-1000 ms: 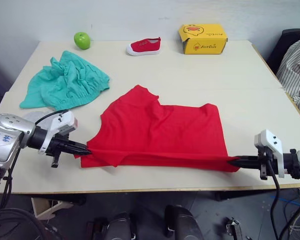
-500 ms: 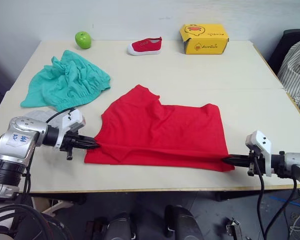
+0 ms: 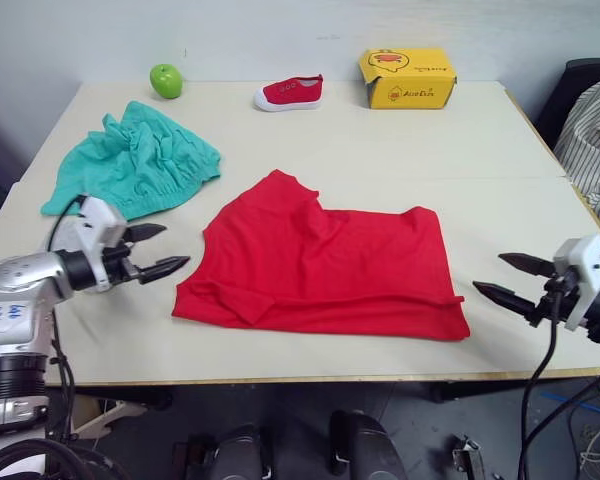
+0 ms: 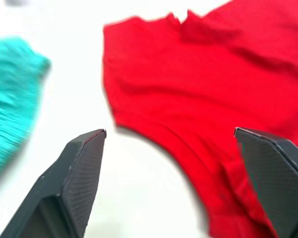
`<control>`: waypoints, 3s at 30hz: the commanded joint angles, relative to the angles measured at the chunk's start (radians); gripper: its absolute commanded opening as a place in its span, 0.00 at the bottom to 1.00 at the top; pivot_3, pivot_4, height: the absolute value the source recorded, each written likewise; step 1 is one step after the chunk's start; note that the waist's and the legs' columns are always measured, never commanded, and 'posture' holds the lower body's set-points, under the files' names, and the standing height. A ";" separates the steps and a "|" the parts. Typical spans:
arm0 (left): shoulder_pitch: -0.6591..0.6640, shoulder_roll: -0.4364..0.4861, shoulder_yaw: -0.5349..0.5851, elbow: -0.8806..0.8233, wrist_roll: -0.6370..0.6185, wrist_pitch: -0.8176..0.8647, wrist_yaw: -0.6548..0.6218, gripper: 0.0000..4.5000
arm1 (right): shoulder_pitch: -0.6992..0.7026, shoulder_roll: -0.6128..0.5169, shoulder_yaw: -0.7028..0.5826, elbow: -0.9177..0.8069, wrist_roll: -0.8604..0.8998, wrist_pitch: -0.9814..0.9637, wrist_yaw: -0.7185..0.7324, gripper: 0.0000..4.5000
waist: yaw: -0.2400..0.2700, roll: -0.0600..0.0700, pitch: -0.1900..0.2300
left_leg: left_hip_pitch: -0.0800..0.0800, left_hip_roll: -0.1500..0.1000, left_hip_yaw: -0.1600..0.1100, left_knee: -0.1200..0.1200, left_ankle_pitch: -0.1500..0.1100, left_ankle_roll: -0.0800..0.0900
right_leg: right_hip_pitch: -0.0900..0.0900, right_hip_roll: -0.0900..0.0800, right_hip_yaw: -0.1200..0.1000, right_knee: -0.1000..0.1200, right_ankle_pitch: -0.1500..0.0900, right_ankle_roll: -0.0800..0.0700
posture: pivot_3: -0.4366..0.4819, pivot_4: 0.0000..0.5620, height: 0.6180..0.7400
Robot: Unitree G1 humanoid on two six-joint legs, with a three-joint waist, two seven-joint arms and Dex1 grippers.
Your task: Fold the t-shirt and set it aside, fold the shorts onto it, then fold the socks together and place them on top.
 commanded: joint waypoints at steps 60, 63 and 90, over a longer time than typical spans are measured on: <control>0.333 -0.235 -0.163 -0.295 0.165 -0.145 0.327 0.01 | 0.179 0.380 0.364 -0.138 -0.424 -0.387 -0.477 0.00 | 0.003 -0.002 -0.003 | 0.002 0.000 -0.001 -0.002 -0.001 0.000 | 0.001 -0.001 0.002 -0.004 0.000 0.000 | 0.48 0.27 1.00; 0.381 -0.219 -0.099 -0.300 0.147 -0.108 0.372 0.01 | 0.235 0.332 0.260 -0.085 -0.399 -0.428 -0.484 0.00 | 0.001 -0.002 -0.004 | 0.003 0.001 -0.001 -0.002 -0.001 0.001 | 0.002 -0.002 0.002 -0.005 0.000 0.000 | 0.48 0.27 1.00; 0.341 0.056 -0.096 -0.101 0.229 -0.554 0.001 0.68 | 0.263 0.032 0.208 -0.092 -0.349 -0.537 -0.088 0.72 | 0.001 -0.001 -0.005 | 0.004 0.001 0.000 -0.005 -0.006 0.003 | 0.003 -0.002 0.000 -0.010 0.000 0.000 | 0.48 0.27 1.00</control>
